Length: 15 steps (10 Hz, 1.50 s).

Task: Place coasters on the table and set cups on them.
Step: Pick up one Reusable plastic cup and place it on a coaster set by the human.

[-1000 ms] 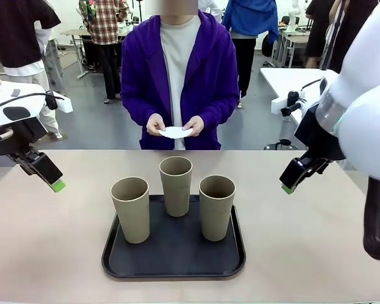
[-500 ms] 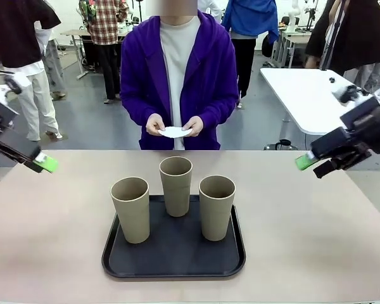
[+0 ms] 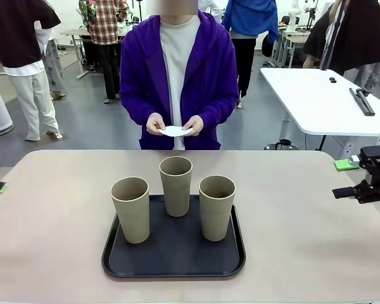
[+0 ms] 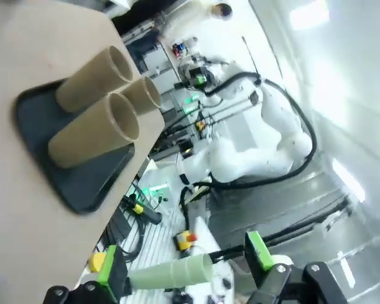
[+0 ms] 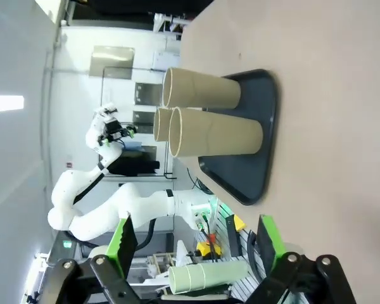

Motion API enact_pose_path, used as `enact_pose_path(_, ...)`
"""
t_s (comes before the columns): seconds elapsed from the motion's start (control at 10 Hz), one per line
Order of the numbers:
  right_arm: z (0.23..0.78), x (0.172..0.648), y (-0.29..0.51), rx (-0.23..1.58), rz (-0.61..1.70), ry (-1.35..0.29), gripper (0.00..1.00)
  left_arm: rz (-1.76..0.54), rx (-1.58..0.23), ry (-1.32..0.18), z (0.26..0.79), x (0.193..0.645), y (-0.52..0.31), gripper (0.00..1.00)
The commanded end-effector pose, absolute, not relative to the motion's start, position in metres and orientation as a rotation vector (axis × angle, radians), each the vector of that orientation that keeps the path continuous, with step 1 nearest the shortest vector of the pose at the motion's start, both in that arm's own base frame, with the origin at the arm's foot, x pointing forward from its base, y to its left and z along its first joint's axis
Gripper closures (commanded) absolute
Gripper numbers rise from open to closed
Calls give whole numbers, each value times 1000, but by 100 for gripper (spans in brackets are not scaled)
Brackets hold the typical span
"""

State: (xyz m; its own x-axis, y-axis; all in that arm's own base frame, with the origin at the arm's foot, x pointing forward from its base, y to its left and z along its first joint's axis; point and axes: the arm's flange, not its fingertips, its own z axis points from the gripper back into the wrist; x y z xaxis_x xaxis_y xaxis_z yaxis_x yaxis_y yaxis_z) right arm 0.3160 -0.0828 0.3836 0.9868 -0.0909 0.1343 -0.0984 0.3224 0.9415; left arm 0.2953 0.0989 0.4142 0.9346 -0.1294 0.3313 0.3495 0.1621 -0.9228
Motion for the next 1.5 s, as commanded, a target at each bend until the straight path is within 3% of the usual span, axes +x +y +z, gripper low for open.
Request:
enact_pose_path(0.0, 379, 283, -75, 1226, -22, -219, 0, -208, -1324, -184, 420, 313, 120, 0)
enact_pose_path(0.5, 389, 261, -97, 1191, -76, -281, 0, 76, -1220, -200, 429, 308, 114, 0)
enact_pose_path(0.8, 397, 259, -94, 1189, -31, -292, 0, 44, -1216, -184, 427, 314, 125, 0)
enact_pose_path(0.9, 404, 290, -127, 1190, -80, -283, 0, 44, -1216, -184, 427, 314, 125, 0)
enact_pose_path(1.4, 404, 290, -127, 1190, -80, -283, 0, 44, -1216, -184, 427, 314, 125, 0)
